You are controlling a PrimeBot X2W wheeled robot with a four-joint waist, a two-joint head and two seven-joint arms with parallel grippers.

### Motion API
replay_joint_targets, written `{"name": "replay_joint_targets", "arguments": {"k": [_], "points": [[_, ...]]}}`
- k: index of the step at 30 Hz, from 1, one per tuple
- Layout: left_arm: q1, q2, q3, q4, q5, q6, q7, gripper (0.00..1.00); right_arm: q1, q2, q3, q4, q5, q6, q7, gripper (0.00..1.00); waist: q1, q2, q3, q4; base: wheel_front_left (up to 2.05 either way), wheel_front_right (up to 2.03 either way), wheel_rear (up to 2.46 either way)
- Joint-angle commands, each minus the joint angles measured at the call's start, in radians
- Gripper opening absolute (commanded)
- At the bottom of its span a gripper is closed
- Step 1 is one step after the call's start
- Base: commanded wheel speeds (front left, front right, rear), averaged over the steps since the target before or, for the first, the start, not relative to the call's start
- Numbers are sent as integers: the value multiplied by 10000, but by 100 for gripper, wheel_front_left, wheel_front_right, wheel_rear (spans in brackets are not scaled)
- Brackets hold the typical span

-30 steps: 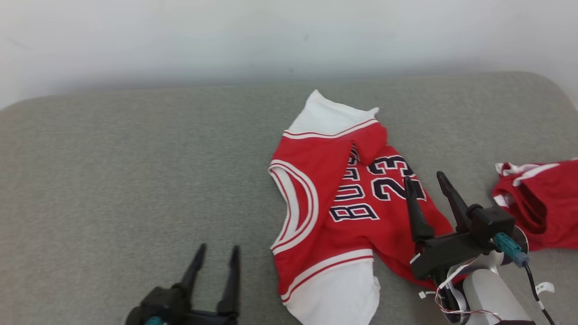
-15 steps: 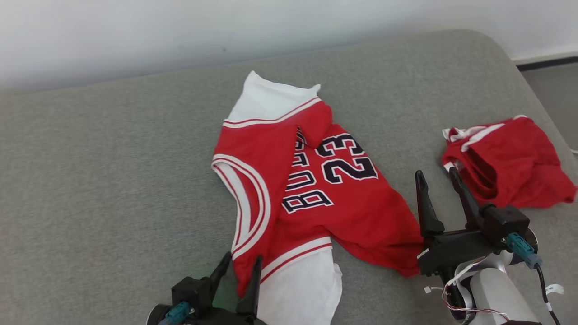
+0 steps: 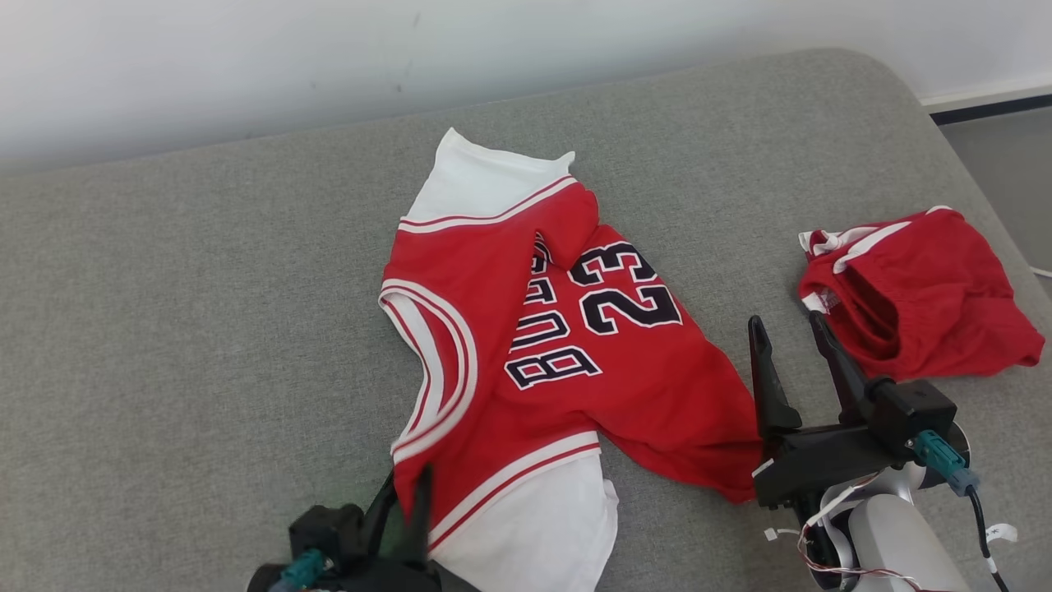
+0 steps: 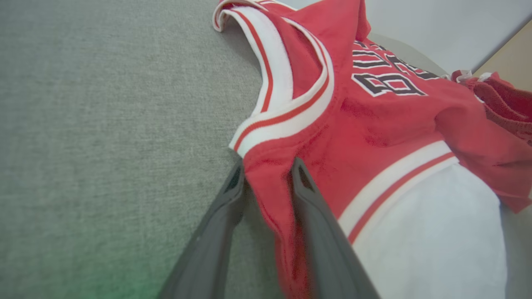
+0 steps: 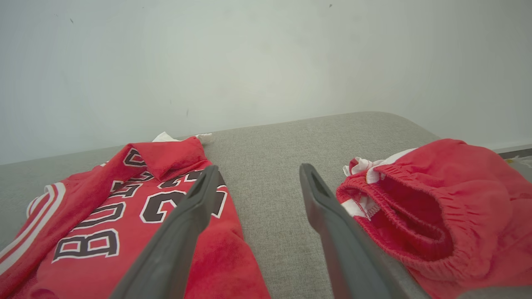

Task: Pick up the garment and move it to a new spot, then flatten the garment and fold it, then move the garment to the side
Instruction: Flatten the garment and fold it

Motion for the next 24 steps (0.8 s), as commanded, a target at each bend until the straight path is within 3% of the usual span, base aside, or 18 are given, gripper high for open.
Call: {"name": "replay_joint_targets", "arguments": {"k": [1,8,13,19,21,22,23,24], "points": [[-120,31,151,-184,21,51,-12,0,36,-14,19,2,91,12,1,100,0,0,-14,35,0,0,0],[-715,80,1867,-766,545,188,-17,0,160,-117,-67,49,76,12,1,100,0,0,59,219,0,0,0],[-1521,920,3606,-442,1159,391,-17,0,169,3,-85,122,7,12,1,100,0,0,162,285,0,0,0],[-1989,2168,4871,531,1462,455,-17,0,164,38,33,227,127,12,1,100,0,0,222,315,0,0,0],[-2024,2292,5159,905,1449,455,-17,0,184,30,73,245,164,12,1,100,0,0,240,363,0,0,0],[-2060,2357,5269,971,1496,464,-17,32,202,16,102,263,184,12,1,100,0,0,242,400,0,0,0],[-2098,2381,5400,1027,1524,498,-17,100,213,-3,123,273,205,12,1,100,0,0,253,452,0,0,0],[-2081,2346,5495,1080,1539,506,-17,100,211,-21,135,278,219,12,1,100,0,0,255,510,0,0,0]]}}
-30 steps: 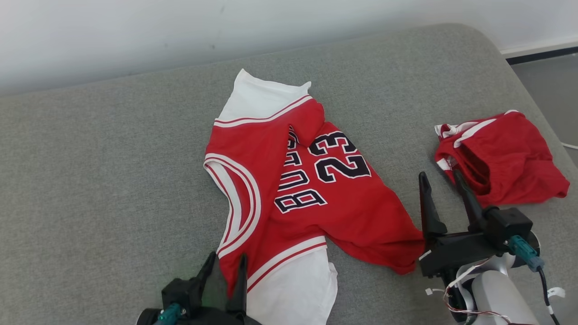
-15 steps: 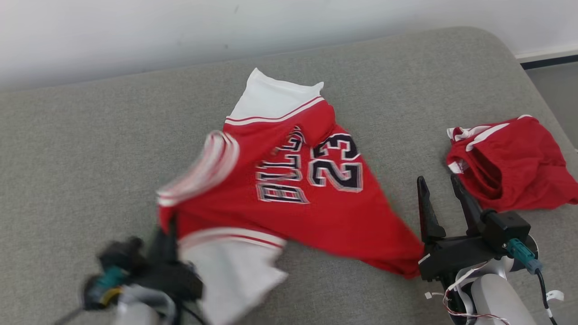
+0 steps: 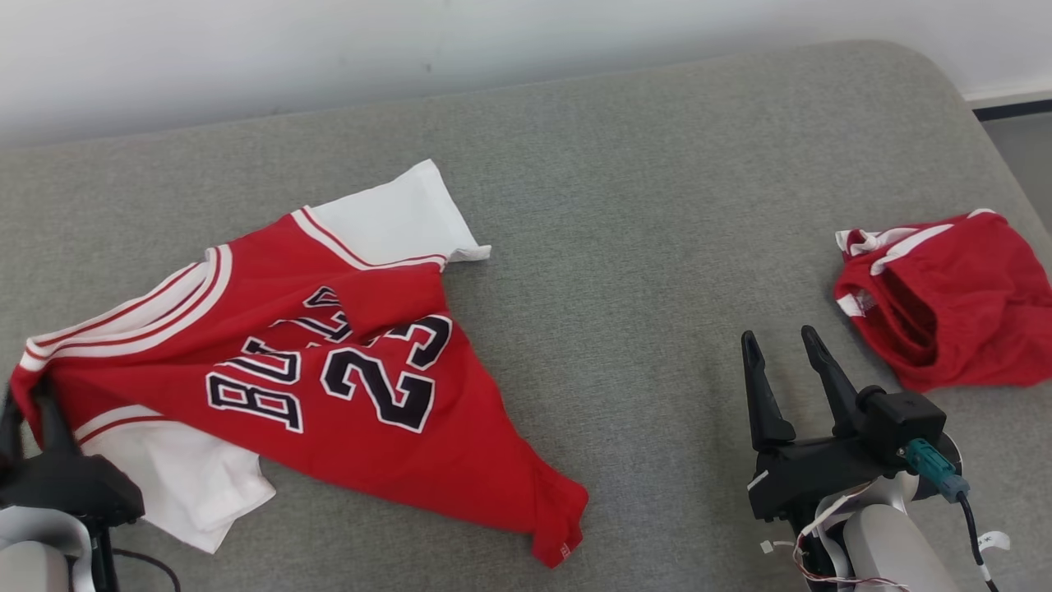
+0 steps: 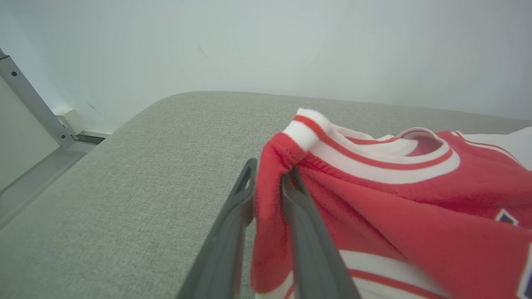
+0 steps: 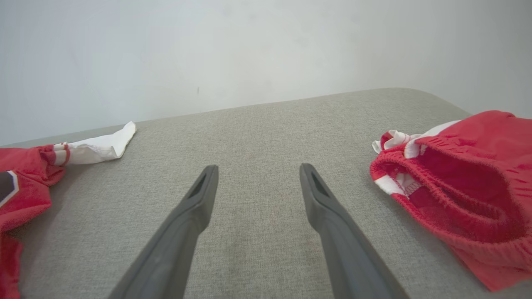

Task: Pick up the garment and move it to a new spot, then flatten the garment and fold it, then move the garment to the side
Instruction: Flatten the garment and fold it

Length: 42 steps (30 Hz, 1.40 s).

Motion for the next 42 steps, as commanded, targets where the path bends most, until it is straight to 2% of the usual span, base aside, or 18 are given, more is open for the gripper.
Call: {"name": "replay_joint_targets", "arguments": {"k": [1,9,15,19,23,31,39,42], "points": [[-100,-17,55,19,74,53,-30,100,103,-19,9,4,108,12,1,100,-1,-1,10,84,0,0,0],[509,-895,576,-502,475,-52,-30,100,176,-32,888,87,244,12,1,100,-1,-1,-189,726,0,0,0],[1503,-1871,708,-1459,888,-357,-30,100,339,-155,2661,203,1001,12,1,100,-1,-1,-524,1239,0,0,0],[2214,-2251,515,-1805,972,-555,-30,100,507,-336,3921,469,1621,12,0,100,-1,-1,-823,1546,0,0,0],[2785,-2346,112,-2025,684,-620,-30,100,669,-519,4880,707,2121,12,1,100,-1,-1,-1056,1740,0,0,0],[3443,-2351,-960,-2287,-325,-165,-30,100,1099,-916,5917,459,2589,12,1,100,-1,-1,-1233,1854,0,0,0],[3586,-2343,-1584,-2536,-640,79,-30,100,1091,-1068,5774,966,2240,12,0,100,-1,-1,-1088,1819,0,0,0],[3376,-2328,-1510,-2476,-507,-84,-30,100,1055,-995,5643,1031,2074,12,1,100,-1,-1,-1048,1804,0,0,0]]}}
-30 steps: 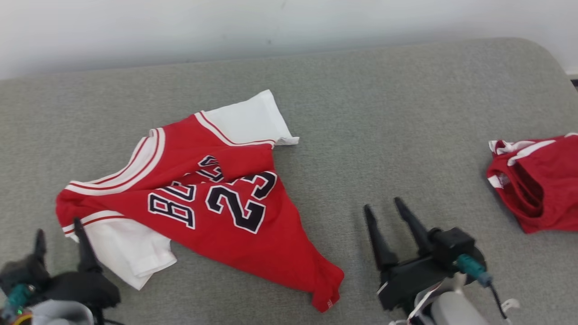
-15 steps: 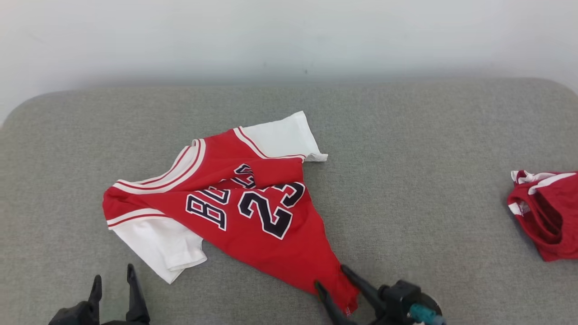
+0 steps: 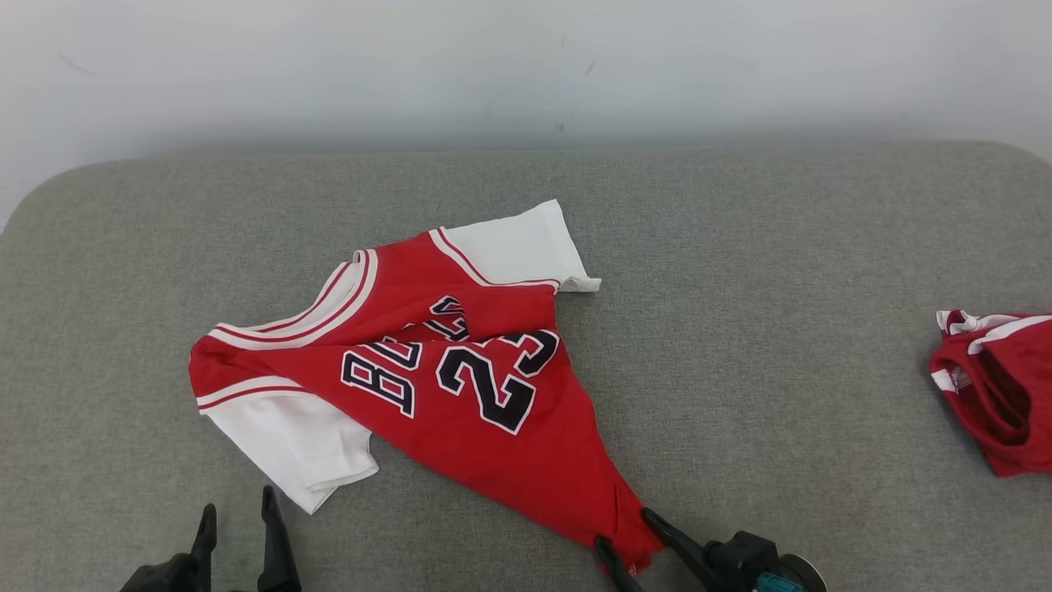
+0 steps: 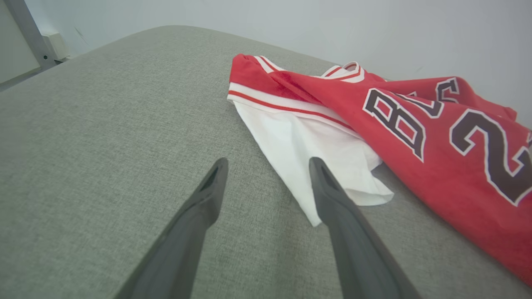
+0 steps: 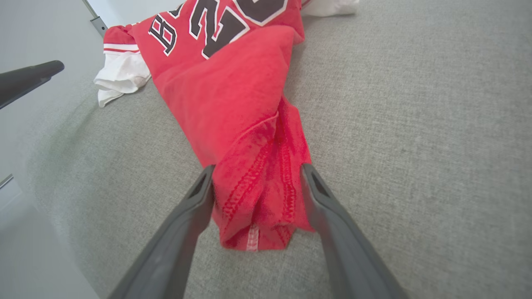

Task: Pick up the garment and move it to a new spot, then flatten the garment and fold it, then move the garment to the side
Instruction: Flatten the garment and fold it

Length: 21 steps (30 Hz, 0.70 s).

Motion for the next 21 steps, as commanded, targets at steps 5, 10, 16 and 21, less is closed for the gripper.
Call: {"name": "replay_joint_targets", "arguments": {"k": [5,10,16,21], "points": [[-81,36,73,-35,179,-236,-30,100,95,135,-206,-302,-223,12,1,17,1,1,-29,-58,0,0,0],[77,34,-15,11,174,-299,-30,100,178,67,-403,-553,6,12,-2,0,1,1,-173,-94,0,0,0],[163,34,-93,-59,154,-325,-30,100,-277,-50,-1261,-2453,572,12,-2,0,1,1,-309,-92,0,0,0],[207,37,-275,81,77,-354,-30,100,-1307,-358,-1005,-3147,823,12,1,0,1,1,-462,87,0,0,0]]}}
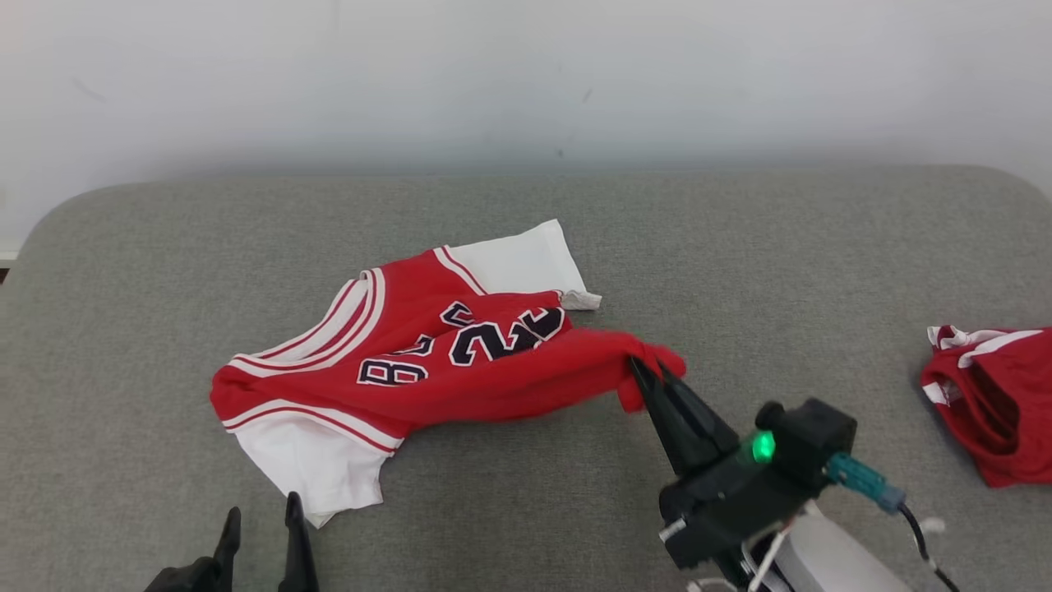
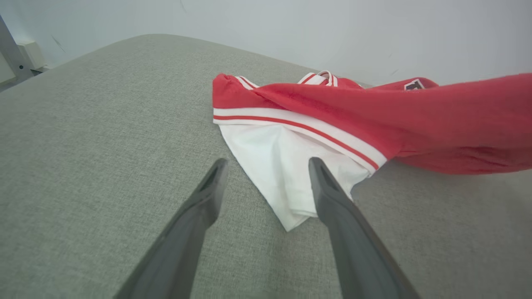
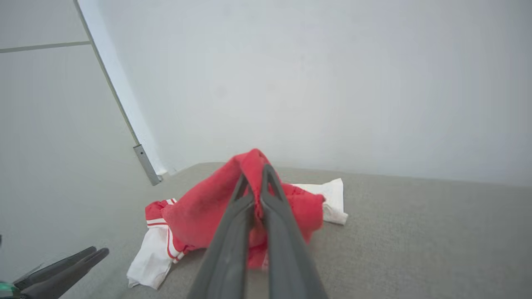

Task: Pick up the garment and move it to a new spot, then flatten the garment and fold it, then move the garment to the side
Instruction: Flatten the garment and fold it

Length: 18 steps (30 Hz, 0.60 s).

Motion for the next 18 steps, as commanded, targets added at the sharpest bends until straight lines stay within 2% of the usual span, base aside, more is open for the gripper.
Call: {"name": "replay_joint_targets", "arguments": {"k": [1,4,5,6,7,8,11,13,18], "points": [[135,15,-61,49,-39,-22,-30,100,-388,-17,221,-6,61,12,1,0,0,-1,-54,154,0,0,0],[86,16,-280,128,-113,-74,-30,100,-1148,100,579,437,320,12,1,0,0,-1,-18,454,0,0,0],[68,15,-402,177,-167,-82,-30,100,-1402,62,726,913,274,12,4,5,0,-1,11,599,0,0,0],[77,15,-509,204,-183,-63,-30,100,-1736,155,710,1323,209,10,1,42,0,-1,32,712,0,0,0],[78,15,-615,228,-198,-41,-30,100,-2075,221,492,1864,56,10,-3,88,0,-1,65,834,0,0,0],[69,13,-765,281,-206,-38,-30,100,-2318,254,352,2545,-140,10,1,100,0,-1,95,970,0,0,0],[-19,18,-1011,315,-273,39,-30,100,-3009,569,-395,4078,-992,10,1,100,0,-1,231,1277,0,0,0],[-45,14,-1138,286,-320,78,-30,100,-3267,715,-1007,4673,-1484,10,3,100,0,-1,317,1383,0,0,0],[-38,13,-1136,188,-346,196,-30,100,-3260,852,-2146,5251,-2377,10,1,100,0,-1,472,1281,0,0,0]]}}
